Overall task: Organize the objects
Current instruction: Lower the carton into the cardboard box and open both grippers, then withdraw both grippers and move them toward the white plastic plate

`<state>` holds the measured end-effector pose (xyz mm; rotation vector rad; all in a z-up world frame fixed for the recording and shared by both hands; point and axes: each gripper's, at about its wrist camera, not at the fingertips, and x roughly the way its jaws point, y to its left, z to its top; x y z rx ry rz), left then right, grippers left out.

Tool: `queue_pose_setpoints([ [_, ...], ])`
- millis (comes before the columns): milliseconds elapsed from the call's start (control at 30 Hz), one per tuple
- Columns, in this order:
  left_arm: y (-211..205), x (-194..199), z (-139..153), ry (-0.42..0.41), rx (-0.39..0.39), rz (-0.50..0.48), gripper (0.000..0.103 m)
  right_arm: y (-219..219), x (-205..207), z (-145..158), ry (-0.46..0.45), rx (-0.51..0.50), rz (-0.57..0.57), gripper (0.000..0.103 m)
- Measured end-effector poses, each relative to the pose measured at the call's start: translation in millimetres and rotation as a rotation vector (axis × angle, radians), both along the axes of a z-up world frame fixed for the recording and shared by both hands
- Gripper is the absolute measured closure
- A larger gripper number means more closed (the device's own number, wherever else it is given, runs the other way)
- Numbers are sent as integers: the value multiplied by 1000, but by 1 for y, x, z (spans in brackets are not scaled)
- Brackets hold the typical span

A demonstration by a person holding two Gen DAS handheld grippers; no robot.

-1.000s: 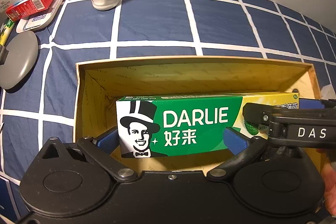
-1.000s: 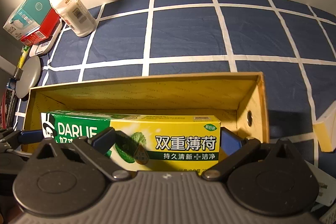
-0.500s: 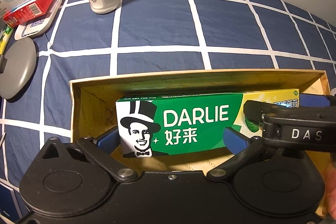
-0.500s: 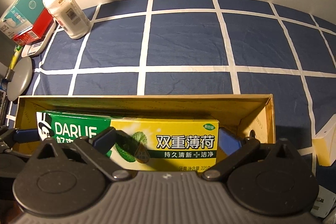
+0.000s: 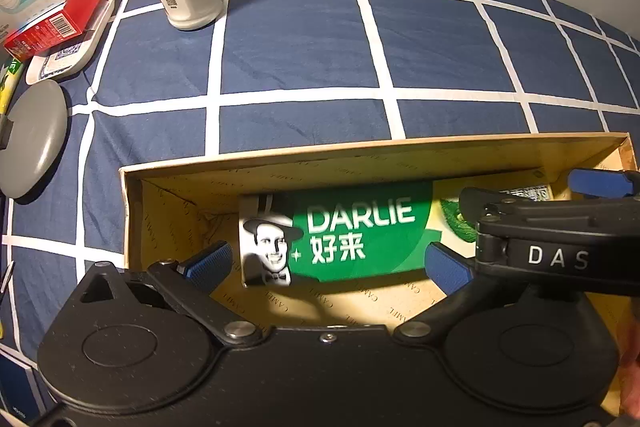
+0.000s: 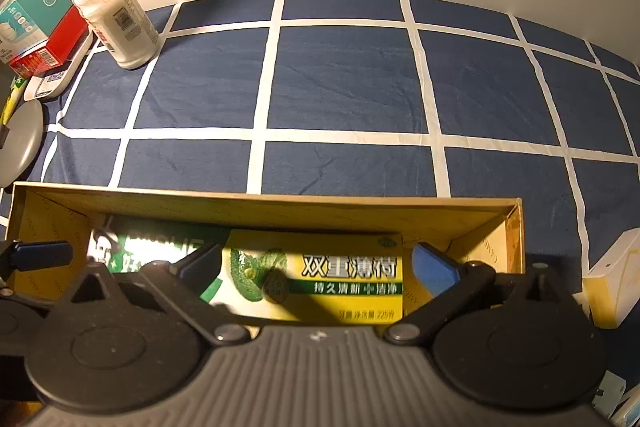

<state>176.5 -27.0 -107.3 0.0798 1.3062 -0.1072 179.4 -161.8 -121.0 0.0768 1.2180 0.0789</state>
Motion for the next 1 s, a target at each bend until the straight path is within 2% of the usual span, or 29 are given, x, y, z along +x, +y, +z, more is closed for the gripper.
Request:
queue_pose_setpoints([
  [467,2,-12,14,-1,-49,13,0,-11,-12,15,-12,66,-20,1],
  [1000,-10,-65,53,-56,-76,-5,0,-36,-70,58,-67,111,-51,0],
])
